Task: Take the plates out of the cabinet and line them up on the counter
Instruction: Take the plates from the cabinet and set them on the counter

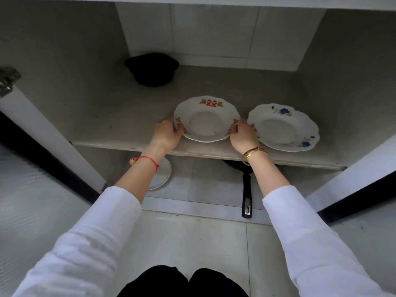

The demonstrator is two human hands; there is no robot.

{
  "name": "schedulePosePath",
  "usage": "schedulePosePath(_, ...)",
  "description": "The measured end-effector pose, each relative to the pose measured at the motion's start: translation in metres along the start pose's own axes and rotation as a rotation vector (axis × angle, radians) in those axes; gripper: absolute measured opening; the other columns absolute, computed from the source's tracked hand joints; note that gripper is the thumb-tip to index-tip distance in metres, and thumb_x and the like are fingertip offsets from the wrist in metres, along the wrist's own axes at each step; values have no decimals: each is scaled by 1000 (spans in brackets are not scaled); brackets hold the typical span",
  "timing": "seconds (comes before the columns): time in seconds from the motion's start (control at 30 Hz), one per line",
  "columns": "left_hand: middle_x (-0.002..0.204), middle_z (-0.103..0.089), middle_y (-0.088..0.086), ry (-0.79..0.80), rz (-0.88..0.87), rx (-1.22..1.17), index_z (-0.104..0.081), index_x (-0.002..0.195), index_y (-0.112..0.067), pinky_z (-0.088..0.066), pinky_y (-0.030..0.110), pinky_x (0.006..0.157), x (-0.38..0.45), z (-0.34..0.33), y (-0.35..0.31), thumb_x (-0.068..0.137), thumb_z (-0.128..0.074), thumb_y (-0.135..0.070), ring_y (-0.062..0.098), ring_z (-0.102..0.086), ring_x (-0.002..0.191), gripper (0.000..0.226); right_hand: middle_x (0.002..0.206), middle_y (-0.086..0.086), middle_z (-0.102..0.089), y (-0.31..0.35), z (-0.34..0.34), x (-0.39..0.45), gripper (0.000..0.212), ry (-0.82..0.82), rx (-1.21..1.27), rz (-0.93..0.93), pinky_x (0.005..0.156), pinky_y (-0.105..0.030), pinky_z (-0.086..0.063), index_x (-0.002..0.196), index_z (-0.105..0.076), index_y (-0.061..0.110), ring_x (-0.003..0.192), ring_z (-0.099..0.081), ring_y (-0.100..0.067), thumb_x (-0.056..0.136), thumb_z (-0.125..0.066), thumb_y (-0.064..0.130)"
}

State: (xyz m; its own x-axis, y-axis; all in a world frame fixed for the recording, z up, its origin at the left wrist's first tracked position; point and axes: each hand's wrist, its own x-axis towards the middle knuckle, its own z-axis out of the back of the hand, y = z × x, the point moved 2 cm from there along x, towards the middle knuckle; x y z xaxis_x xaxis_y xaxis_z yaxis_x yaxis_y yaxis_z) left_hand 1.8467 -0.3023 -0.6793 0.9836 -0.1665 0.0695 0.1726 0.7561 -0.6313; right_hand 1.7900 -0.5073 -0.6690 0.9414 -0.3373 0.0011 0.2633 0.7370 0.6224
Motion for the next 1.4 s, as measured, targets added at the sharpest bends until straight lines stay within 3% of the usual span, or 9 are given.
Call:
schedulePosePath(0.23,128,-63,10,11,-11,-52,-48,138,-16,-42,28,88,-16,6,1,96,-52,-23,33,-57,118,43,120,-15,-61,-5,-1,-12,28,-13,94,-2,80,-27,-40,123,-47,4,111,-57,-31,98,-39,12)
schedulePosePath(0.4,109,-71,11,-23,-14,-126,-58,129,-15,-41,21,79,-52,14,8,92,-58,-20,30,-63,105,37,103,-16,-64,-11,-6,-42,22,-61,137,59,70,-25,-38,112,-52,4,95,-61,-33,96,-41,13)
schedulePosePath(0.6,122,-68,-3,-79,-2,-241,-59,130,-20,-49,39,101,-109,37,20,86,-68,-24,15,-63,114,45,112,-8,-67,-10,-9,-100,31,-57,267,104,75,-22,-43,127,-46,13,101,-63,-29,96,-42,15)
schedulePosePath(0.7,132,-61,-9,-115,45,-272,-50,140,-22,-44,35,107,-138,51,20,84,-70,-25,10,-61,116,59,113,-2,-68,-7,-11,-127,40,-58,287,125,74,-16,-41,136,-40,19,101,-63,-22,96,-44,16)
schedulePosePath(0.8,107,-65,-27,-147,76,-399,-56,133,-21,-48,25,100,-166,61,18,82,-73,-12,-9,-63,99,55,114,5,-68,-1,-11,-152,43,-68,312,150,81,-13,-43,138,-41,20,103,-63,-12,95,-47,16)
schedulePosePath(0.87,103,-66,-26,-161,102,-450,-57,133,-23,-50,17,93,-183,64,20,81,-74,-8,-13,-63,93,57,109,14,-67,3,-12,-166,40,-79,345,173,87,-18,-48,133,-46,23,98,-63,-2,94,-49,13)
schedulePosePath(1.0,104,-64,-22,-200,175,-562,-55,134,-17,-49,6,84,-209,66,29,78,-76,-1,-19,-61,86,62,98,34,-58,8,-13,-187,42,-78,449,176,83,-1,-43,128,-53,25,89,-57,20,90,-55,6)
schedulePosePath(1.2,116,-66,-8,-235,236,-629,-54,134,-12,-51,17,93,-236,71,39,75,-77,3,-6,-65,98,66,108,25,-61,15,-17,-212,47,-50,604,114,83,-1,-43,128,-55,26,99,-58,13,87,-60,2)
schedulePosePath(1.4,126,-65,-3,-229,281,-672,-52,136,-13,-49,32,102,-249,74,56,73,-80,-2,5,-63,112,70,108,21,-59,15,-29,-224,53,-19,693,40,78,2,-44,134,-50,14,88,-57,23,85,-64,0)
